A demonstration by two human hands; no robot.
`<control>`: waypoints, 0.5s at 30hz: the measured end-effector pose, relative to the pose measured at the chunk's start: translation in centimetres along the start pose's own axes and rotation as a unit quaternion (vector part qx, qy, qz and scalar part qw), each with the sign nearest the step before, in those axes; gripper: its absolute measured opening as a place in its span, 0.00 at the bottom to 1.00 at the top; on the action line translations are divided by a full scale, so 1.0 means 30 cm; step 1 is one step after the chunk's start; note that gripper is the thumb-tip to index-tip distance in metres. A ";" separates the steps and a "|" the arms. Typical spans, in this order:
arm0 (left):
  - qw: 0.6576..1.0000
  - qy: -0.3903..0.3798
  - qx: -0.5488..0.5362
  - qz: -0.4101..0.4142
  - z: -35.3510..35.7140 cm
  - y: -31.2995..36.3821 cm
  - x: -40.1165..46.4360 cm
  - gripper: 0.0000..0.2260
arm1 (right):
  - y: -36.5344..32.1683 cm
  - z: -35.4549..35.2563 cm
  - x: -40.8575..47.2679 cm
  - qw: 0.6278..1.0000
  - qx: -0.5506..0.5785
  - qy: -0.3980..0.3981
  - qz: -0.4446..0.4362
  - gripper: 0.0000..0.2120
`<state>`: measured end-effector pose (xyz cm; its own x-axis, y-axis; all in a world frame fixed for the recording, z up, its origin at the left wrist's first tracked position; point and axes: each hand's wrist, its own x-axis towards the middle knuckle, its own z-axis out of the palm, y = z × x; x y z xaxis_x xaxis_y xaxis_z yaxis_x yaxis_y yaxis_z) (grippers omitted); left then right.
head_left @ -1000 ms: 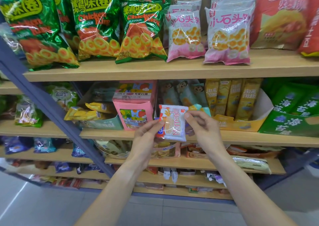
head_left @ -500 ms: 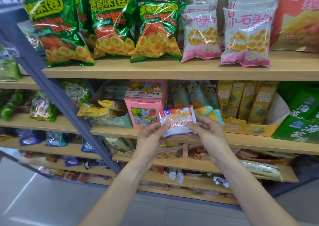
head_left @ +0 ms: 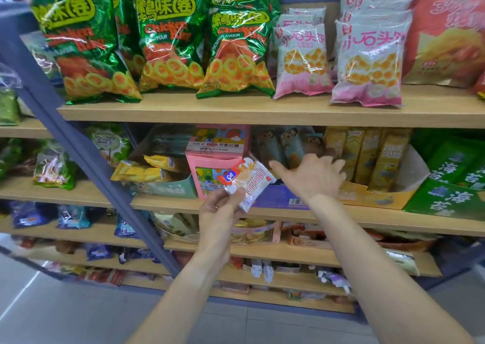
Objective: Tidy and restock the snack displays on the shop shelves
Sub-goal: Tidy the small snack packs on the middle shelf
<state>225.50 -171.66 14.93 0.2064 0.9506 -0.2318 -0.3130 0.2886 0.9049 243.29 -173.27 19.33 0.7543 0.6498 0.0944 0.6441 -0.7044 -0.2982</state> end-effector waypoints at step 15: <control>0.997 0.010 -0.053 -0.047 -0.018 -0.055 -0.009 0.14 | 0.001 0.065 -0.011 0.991 0.072 0.090 -0.073 0.21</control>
<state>225.45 -172.34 13.32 0.2216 0.9206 -0.3216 -0.3899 0.3859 0.8361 242.82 -172.95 17.43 0.6734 0.6709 0.3106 0.7328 -0.5503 -0.4002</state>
